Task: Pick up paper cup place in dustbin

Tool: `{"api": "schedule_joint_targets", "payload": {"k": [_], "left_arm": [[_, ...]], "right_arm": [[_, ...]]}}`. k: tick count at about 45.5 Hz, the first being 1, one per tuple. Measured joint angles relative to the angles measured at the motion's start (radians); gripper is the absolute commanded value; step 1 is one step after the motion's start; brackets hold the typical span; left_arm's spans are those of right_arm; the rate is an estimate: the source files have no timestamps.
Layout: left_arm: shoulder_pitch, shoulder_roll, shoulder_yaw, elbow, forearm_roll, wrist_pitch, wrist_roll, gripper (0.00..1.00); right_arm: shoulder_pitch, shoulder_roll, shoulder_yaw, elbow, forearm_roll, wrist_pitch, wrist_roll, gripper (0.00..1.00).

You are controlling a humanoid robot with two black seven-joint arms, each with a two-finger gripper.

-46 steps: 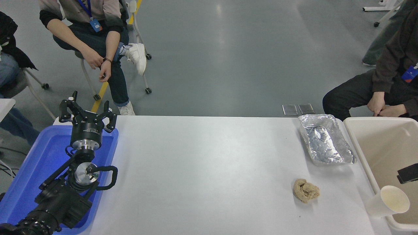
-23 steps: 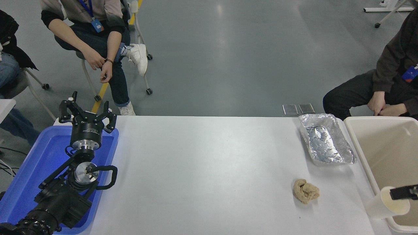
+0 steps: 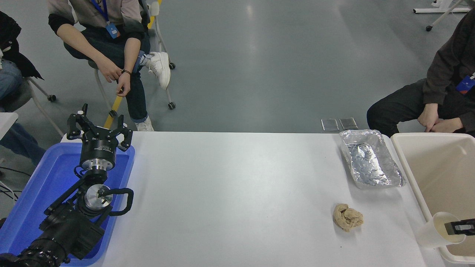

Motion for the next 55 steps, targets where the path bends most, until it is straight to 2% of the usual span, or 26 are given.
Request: {"api": "schedule_joint_targets", "payload": {"k": [16, 25, 38, 47, 55], "left_arm": [[0.0, 0.0, 0.0, 0.0, 0.0, 0.0, 0.0, 0.99], [-0.001, 0.0, 0.0, 0.0, 0.001, 0.0, 0.0, 0.99], [-0.002, 0.0, 0.0, -0.001, 0.001, 0.0, 0.002, 0.99], [-0.002, 0.0, 0.0, -0.001, 0.001, 0.0, 0.002, 0.99], [-0.001, 0.0, 0.0, -0.002, 0.002, 0.0, 0.002, 0.99]], "right_arm": [[-0.003, 0.002, 0.013, 0.005, 0.008, -0.004, 0.001, 0.0], [0.092, -0.07, 0.014, 0.083, 0.007, 0.026, 0.002, 0.0], [0.436, -0.222, 0.002, 0.227, -0.048, 0.266, -0.005, 0.0], [0.683, -0.261, -0.014, 0.262, -0.088, 0.452, -0.006, 0.0], [0.822, -0.266, -0.023, 0.274, -0.111, 0.528, -0.007, 0.0]]}}
